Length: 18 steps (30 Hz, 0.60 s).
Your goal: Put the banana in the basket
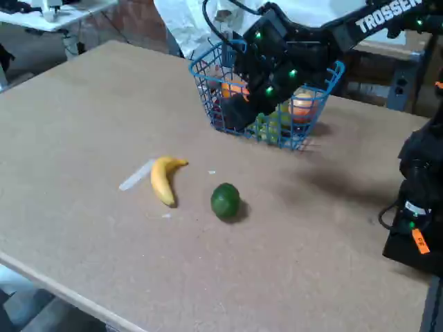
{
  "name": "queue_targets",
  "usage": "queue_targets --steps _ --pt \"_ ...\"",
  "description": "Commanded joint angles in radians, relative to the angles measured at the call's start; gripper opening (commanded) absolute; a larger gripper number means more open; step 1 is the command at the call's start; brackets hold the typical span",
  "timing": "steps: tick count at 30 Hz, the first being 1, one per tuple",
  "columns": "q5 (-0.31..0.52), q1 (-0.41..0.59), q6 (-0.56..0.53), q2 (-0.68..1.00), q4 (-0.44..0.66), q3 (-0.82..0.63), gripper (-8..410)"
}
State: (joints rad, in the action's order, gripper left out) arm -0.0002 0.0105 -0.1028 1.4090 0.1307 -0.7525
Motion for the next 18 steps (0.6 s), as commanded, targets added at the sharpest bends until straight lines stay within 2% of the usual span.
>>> queue_targets --steps 1,18 --pt "-0.001 0.0 -0.001 0.0 -0.003 -0.001 220" --pt "-0.004 -0.001 0.0 0.0 -0.01 -0.001 220"
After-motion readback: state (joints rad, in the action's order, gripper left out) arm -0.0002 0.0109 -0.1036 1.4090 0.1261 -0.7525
